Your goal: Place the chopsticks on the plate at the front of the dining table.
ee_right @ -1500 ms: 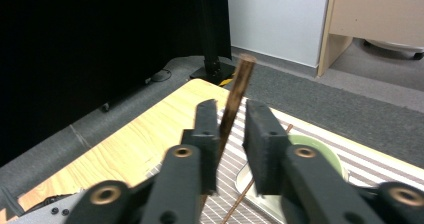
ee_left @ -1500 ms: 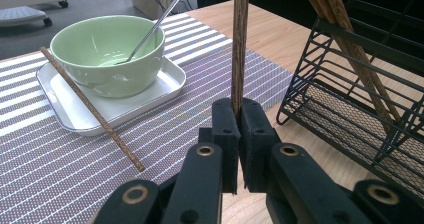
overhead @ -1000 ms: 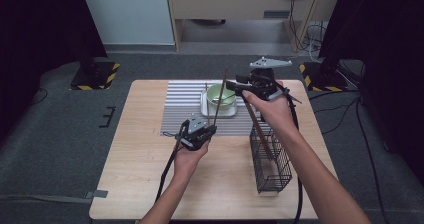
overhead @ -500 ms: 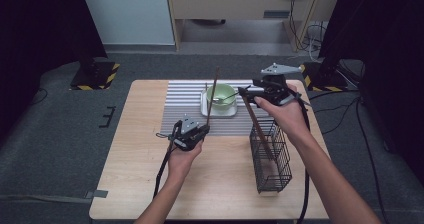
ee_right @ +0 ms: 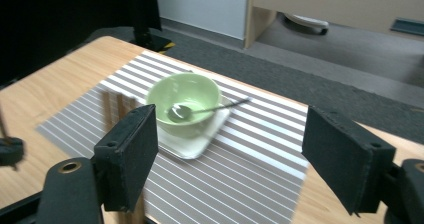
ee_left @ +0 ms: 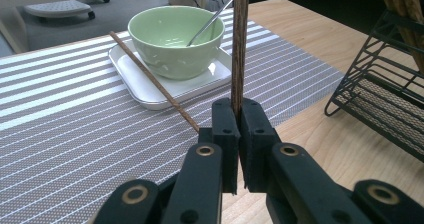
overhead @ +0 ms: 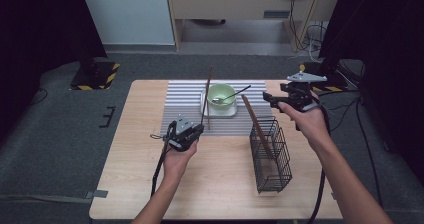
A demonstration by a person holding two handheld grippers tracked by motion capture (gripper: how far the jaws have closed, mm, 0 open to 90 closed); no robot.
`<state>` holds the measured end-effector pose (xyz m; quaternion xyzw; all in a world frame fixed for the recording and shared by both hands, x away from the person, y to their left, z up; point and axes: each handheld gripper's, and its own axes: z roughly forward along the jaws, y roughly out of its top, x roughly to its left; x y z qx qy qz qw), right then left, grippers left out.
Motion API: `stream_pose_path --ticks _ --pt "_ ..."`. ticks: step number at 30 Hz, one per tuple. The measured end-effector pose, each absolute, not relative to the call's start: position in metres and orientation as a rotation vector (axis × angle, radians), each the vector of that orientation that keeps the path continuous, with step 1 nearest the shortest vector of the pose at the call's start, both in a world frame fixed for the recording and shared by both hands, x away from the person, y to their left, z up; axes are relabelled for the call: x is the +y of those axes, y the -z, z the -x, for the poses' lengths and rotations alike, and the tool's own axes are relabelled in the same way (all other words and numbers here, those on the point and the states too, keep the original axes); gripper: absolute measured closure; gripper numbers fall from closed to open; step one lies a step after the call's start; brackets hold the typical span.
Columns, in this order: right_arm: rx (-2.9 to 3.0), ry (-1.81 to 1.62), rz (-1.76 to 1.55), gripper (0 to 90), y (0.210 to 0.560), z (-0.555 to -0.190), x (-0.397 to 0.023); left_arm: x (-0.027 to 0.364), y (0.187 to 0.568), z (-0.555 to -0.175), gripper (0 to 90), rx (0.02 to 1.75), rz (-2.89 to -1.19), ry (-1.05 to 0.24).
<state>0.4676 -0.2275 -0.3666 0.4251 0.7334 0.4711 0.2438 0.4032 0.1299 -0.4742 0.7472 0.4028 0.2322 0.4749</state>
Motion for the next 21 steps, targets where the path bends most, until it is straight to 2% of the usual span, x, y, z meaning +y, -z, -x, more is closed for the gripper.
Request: stream_pose_path --ticks 13,21 --pt "1.937 -1.215 -1.267 25.7 0.413 -0.461 -0.282 0.14 0.476 -0.402 86.5 1.019 -1.814 -0.592" --pt "1.931 -1.164 -1.326 25.0 0.446 -0.456 -0.299 0.141 0.479 -0.403 86.4 1.037 -1.807 -0.607"
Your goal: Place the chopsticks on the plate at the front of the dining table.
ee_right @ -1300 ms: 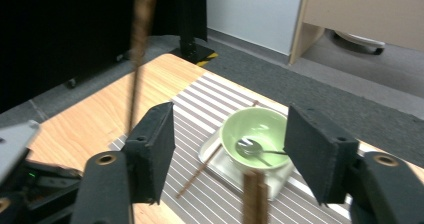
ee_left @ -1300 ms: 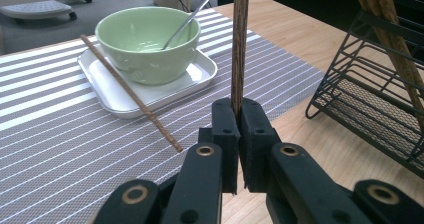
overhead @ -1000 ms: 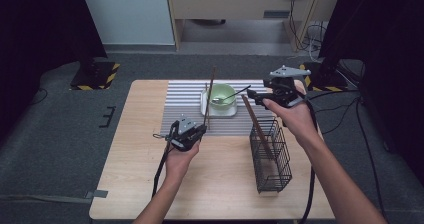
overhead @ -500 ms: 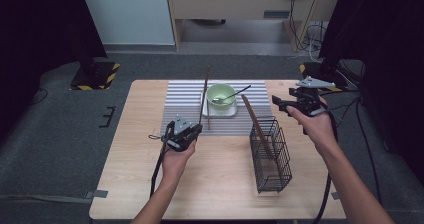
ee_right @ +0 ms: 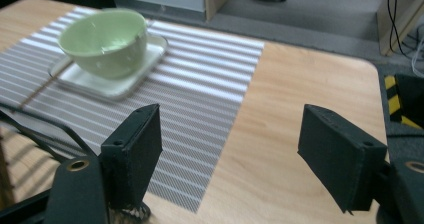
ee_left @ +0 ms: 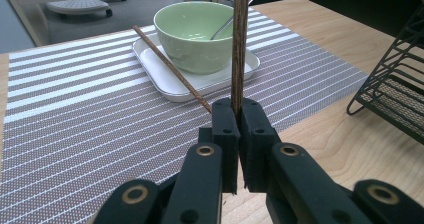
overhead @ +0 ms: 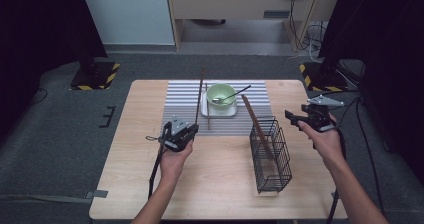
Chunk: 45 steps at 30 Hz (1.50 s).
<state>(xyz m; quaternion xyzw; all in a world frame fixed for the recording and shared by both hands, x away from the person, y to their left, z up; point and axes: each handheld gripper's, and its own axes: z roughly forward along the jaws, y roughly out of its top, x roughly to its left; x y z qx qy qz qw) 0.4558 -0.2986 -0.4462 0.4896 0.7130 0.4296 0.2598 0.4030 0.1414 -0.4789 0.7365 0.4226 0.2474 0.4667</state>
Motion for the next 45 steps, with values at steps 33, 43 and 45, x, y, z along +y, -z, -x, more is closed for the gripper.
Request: stream_pose_path --ticks 33,43,45 --pt "1.939 -0.911 -1.581 14.9 0.555 -0.45 -0.308 0.141 0.491 -0.411 86.4 1.131 -1.787 -0.644" --pt "1.932 -0.883 -1.562 13.0 0.56 -0.45 -0.305 0.137 0.491 -0.415 86.3 1.142 -1.781 -0.654" --pt "1.931 -0.875 -1.567 11.6 0.56 -0.45 -0.304 0.136 0.49 -0.416 86.3 1.145 -1.777 -0.655"
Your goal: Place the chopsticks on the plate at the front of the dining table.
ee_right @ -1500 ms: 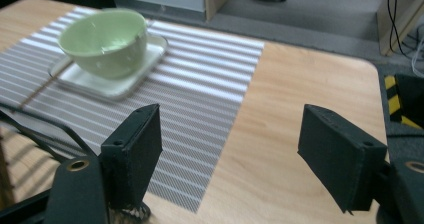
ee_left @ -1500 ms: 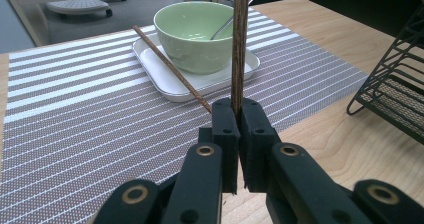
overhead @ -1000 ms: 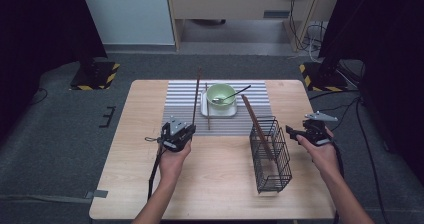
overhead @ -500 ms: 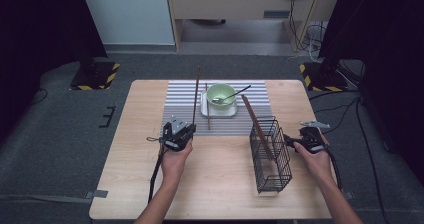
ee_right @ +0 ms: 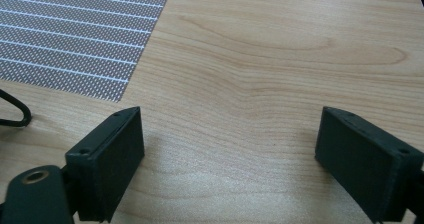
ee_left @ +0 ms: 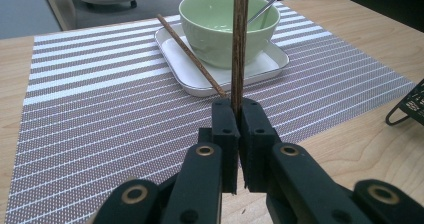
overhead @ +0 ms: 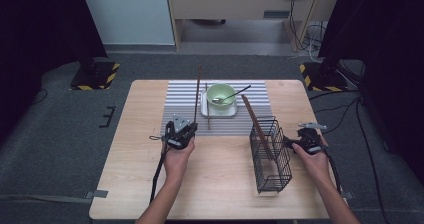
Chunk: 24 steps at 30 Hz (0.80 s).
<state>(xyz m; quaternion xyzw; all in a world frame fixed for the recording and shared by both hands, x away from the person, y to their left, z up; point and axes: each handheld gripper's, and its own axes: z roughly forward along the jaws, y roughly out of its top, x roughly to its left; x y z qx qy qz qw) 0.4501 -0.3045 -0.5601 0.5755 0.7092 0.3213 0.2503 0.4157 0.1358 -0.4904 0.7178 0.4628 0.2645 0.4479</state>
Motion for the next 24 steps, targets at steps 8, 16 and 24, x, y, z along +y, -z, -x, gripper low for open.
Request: stream_pose_path --ticks 8,16,24 --pt "1.93 -0.86 -1.579 7.7 0.5606 -0.4504 -0.3053 0.1325 0.4907 -0.4157 86.3 1.153 -1.772 -0.659" --pt "1.929 -0.86 -1.579 7.7 0.5606 -0.4504 -0.3053 0.1297 0.4902 -0.4178 86.3 1.164 -1.768 -0.659" --pt "1.929 -0.86 -1.58 7.7 0.5606 -0.4504 -0.3052 0.1261 0.4893 -0.4237 86.3 1.187 -1.761 -0.656"
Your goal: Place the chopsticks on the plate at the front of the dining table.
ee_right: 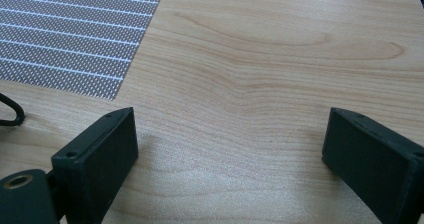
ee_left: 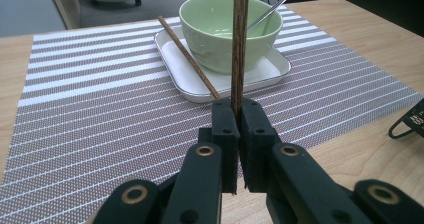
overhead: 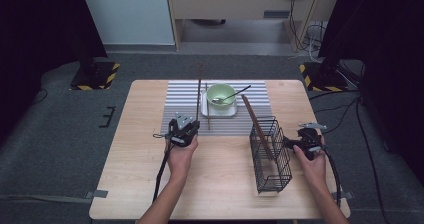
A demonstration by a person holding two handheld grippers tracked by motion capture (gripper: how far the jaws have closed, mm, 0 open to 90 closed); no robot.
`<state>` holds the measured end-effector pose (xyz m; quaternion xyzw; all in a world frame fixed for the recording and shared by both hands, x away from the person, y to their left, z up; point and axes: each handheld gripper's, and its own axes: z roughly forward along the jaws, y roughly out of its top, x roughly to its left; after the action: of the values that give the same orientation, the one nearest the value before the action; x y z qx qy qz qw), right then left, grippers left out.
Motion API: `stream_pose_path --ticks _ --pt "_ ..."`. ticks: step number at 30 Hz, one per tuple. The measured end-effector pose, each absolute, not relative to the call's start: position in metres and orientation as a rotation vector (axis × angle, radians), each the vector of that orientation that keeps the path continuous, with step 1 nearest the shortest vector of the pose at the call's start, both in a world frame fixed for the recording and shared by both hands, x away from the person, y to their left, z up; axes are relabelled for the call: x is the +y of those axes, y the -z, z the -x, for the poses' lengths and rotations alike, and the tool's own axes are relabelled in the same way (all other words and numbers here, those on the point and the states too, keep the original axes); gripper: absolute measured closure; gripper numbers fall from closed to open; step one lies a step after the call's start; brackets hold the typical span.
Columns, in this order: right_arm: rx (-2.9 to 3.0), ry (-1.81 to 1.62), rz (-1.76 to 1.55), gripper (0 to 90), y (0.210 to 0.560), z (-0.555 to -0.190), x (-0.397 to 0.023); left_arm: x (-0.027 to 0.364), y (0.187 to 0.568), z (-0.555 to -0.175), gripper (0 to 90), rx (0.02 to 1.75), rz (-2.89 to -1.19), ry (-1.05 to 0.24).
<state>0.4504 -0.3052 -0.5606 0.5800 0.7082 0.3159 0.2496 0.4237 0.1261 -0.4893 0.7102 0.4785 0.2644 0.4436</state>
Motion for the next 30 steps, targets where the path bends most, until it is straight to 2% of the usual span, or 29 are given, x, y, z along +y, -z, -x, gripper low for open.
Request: stream_pose_path --ticks 30 --pt "1.909 -0.852 -1.598 7.7 0.561 -0.449 -0.304 0.104 0.528 -0.468 86.1 1.374 -1.736 -0.662"
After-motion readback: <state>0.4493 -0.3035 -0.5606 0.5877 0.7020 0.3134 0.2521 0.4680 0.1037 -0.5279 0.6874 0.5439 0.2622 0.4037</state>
